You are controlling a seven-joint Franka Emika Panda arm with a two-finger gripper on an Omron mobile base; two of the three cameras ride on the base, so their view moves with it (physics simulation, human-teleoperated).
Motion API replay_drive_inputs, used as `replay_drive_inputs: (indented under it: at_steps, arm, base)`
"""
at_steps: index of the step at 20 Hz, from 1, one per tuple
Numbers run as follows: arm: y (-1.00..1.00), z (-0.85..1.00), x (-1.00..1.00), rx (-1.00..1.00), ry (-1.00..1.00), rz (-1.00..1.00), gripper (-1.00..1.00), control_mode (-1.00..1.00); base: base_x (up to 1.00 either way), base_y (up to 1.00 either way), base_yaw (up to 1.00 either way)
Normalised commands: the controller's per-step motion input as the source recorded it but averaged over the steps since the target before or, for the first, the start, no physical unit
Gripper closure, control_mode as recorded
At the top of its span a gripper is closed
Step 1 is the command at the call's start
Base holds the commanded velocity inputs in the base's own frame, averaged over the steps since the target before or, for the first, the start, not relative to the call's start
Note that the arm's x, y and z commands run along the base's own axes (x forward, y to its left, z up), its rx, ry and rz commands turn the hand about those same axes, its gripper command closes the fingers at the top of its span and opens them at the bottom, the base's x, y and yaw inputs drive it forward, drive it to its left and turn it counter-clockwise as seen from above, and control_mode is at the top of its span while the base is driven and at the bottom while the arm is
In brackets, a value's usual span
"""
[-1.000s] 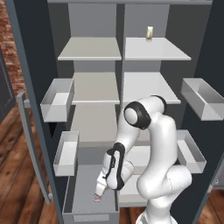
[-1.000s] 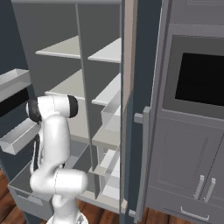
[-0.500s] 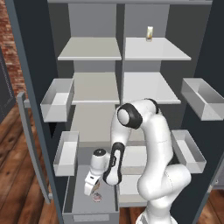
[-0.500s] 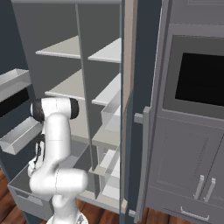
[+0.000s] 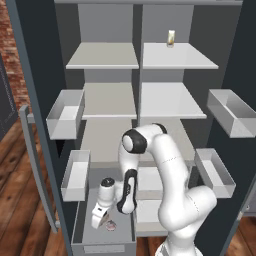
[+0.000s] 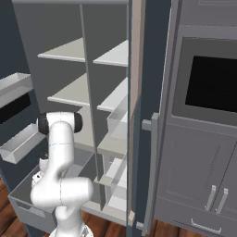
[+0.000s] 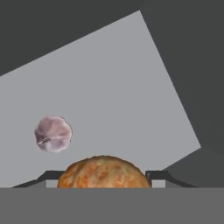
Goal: Take the tangerine and garlic from the fridge shelf and place them in the freezer drawer to begin freezing them.
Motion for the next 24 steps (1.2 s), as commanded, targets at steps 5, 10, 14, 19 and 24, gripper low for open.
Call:
replay_drive_inputs:
  at_steps: [5, 10, 14, 19, 24]
  arm:
    - [0.21, -0.66, 0.48, 0.0, 0.0, 0.0, 1.0, -1.0]
    - [0.2, -0.66, 0.55, 0.0, 0.0, 0.0, 1.0, -1.0]
    - [0.18, -0.33, 0.46, 0.0, 0.0, -0.02, -1.0, -1.0]
    - [0.09, 0.28, 0.09, 0.0, 0.03, -0.06, -1.0, -1.0]
    - [0.0, 0.75, -0.09, 0.0, -0.01, -0.12, -1.0, -1.0]
  base:
    - [0.0, 0.0, 0.0]
    - [0.0, 0.0, 0.0]
    - [0.0, 0.0, 0.0]
    - [0.0, 0.0, 0.0]
    - [0.0, 0.0, 0.0]
